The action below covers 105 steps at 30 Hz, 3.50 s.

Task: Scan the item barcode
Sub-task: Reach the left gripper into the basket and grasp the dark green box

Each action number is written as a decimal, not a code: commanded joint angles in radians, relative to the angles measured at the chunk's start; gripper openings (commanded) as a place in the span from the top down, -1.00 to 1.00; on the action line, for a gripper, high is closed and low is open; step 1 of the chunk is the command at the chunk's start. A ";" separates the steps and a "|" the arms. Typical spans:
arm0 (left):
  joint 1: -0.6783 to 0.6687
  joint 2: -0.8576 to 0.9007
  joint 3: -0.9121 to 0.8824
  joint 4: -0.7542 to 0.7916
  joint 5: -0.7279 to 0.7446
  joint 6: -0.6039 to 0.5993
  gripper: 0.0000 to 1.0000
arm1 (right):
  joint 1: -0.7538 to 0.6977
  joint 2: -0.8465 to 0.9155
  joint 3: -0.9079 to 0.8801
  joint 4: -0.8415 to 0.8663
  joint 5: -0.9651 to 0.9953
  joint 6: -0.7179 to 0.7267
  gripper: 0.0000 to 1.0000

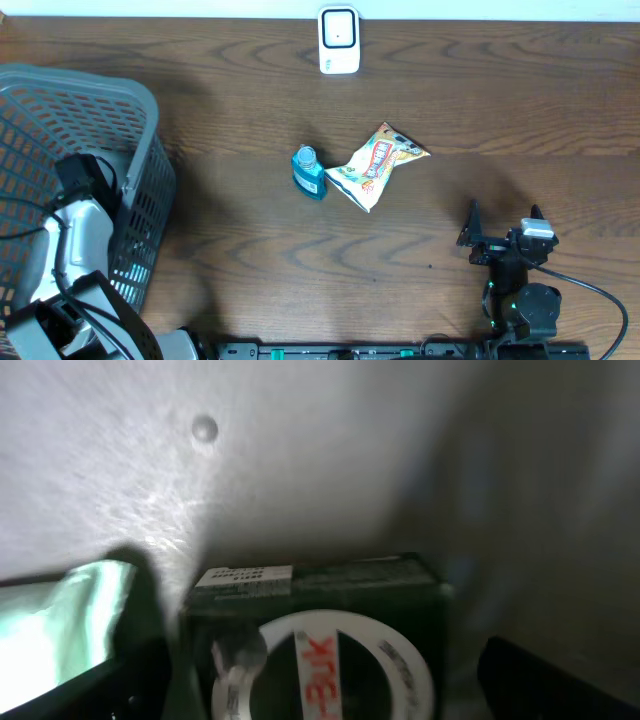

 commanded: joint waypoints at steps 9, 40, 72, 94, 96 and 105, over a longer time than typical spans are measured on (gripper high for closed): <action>-0.003 0.001 -0.087 0.090 0.052 -0.006 -0.82 | 0.011 -0.004 -0.001 -0.004 -0.002 -0.009 -0.98; 0.028 -0.601 0.449 -0.215 0.050 0.161 -0.41 | 0.011 -0.004 -0.001 -0.004 -0.002 -0.009 -0.98; 0.025 0.160 0.411 -0.472 0.117 0.139 -0.96 | 0.011 -0.004 -0.001 -0.004 -0.002 -0.009 -0.99; 0.024 0.165 0.161 -0.197 0.087 0.142 -0.96 | 0.011 -0.004 -0.001 -0.004 -0.002 -0.009 -0.99; 0.024 0.165 0.147 -0.179 0.086 0.142 -0.96 | 0.011 -0.004 -0.001 -0.004 -0.002 -0.009 -0.99; 0.024 0.165 0.122 -0.151 0.085 0.142 -0.49 | 0.011 -0.004 -0.001 -0.004 -0.002 -0.009 -0.99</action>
